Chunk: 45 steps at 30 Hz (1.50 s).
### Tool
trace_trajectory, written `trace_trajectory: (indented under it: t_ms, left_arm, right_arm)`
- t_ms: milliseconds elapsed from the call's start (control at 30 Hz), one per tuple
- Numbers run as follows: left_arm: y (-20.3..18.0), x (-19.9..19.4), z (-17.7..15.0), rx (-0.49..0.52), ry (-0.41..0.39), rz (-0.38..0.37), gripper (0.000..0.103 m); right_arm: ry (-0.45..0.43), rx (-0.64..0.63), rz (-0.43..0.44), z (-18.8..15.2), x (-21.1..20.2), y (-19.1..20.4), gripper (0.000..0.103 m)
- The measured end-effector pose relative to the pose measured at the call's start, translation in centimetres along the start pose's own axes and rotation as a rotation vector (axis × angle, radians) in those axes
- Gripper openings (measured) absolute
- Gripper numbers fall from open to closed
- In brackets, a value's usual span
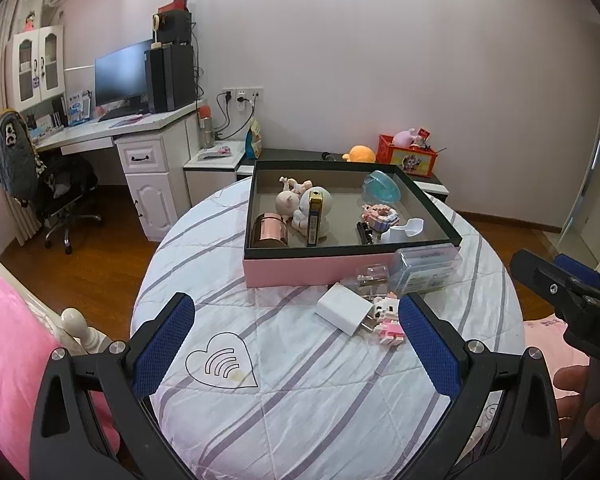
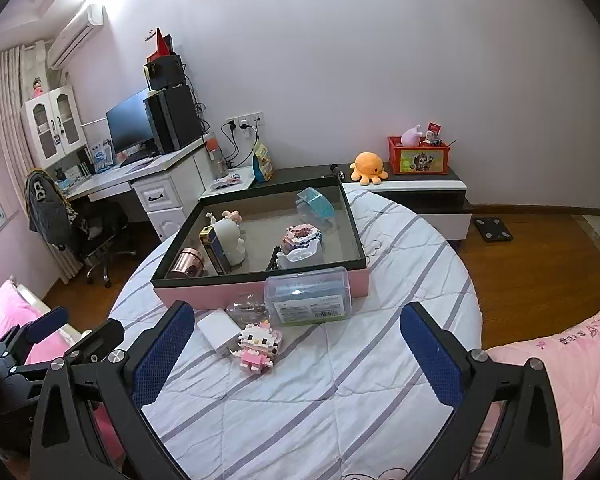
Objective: Organize rigid objects
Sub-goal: 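Lift both open tools up and away from the pink box, then grasp the white charger block with the left tool while the right tool grasps the Hello Kitty figure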
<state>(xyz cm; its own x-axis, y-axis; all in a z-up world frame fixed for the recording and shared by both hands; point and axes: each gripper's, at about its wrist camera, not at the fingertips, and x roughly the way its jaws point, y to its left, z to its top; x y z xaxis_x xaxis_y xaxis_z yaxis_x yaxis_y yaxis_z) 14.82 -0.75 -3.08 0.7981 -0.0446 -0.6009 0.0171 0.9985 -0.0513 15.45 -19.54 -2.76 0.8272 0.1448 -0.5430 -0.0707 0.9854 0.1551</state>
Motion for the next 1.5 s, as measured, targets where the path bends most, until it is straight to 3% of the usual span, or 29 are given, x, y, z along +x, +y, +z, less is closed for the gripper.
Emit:
trace_trajectory:
  t_ms: [367, 533, 933, 1400, 1500]
  left_arm:
    - [-0.3, -0.1, 0.0, 0.002, 0.002, 0.001, 0.103]
    - [-0.3, 1.3, -0.4, 0.006, 0.039, 0.002, 0.103]
    - [-1.8, 8.0, -2.4, 0.068, 0.168, -0.040, 0.103]
    - [-3.2, 15.8, -2.1, 0.147, 0.282, -0.099, 0.103]
    - [-2.9, 16.5, -1.9, 0.114, 0.295, -0.157, 0.093]
  right_arm:
    - [0.005, -0.001, -0.001, -0.1, -0.1, 0.1, 0.103]
    - [0.032, 0.000, -0.008, -0.4, 0.5, -0.3, 0.103]
    - [0.155, 0.002, -0.024, -1.9, 4.6, -1.9, 0.103]
    - [0.275, 0.005, -0.023, -3.4, 9.7, -3.2, 0.103]
    - [0.288, -0.001, -0.024, -3.4, 10.2, -3.2, 0.103]
